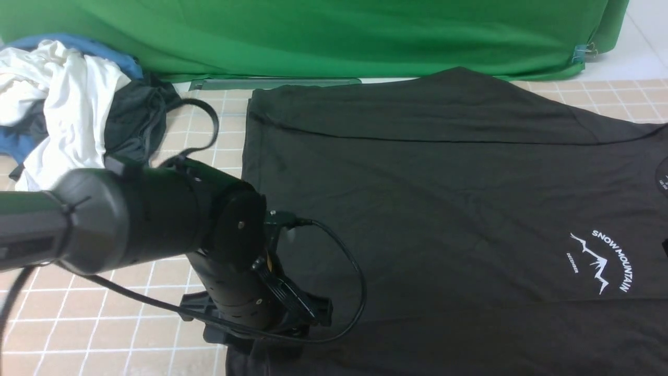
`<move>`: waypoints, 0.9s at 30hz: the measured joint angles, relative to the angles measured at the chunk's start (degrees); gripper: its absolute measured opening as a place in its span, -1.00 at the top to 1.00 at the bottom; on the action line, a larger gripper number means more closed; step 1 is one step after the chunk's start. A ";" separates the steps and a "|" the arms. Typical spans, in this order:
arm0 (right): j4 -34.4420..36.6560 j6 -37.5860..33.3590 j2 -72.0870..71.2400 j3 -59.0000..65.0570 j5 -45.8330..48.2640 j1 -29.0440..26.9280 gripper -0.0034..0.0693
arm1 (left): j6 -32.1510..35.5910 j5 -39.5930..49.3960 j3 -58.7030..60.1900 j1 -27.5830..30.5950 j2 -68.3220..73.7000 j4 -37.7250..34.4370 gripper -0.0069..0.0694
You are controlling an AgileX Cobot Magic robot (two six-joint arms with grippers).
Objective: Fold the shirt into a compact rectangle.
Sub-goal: 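Grasp the left edge of the dark T-shirt lying flat on the table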
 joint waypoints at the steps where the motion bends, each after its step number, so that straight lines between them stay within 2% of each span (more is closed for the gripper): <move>1: 0.00 0.00 0.00 0.00 0.00 0.00 0.72 | 0.00 -0.28 0.00 0.00 0.33 -0.16 -0.38; 9: 0.00 0.00 0.00 0.00 -0.23 0.00 0.70 | 0.00 -6.04 -0.06 0.00 1.12 -3.66 -0.25; 17: 0.00 0.00 0.00 0.00 -0.40 0.00 0.67 | 3.10 2.75 -0.10 0.00 1.12 -5.61 -0.12; 27: 0.00 0.00 0.00 0.00 -0.63 0.00 0.66 | 4.74 3.66 -0.67 0.00 1.38 -3.08 -0.12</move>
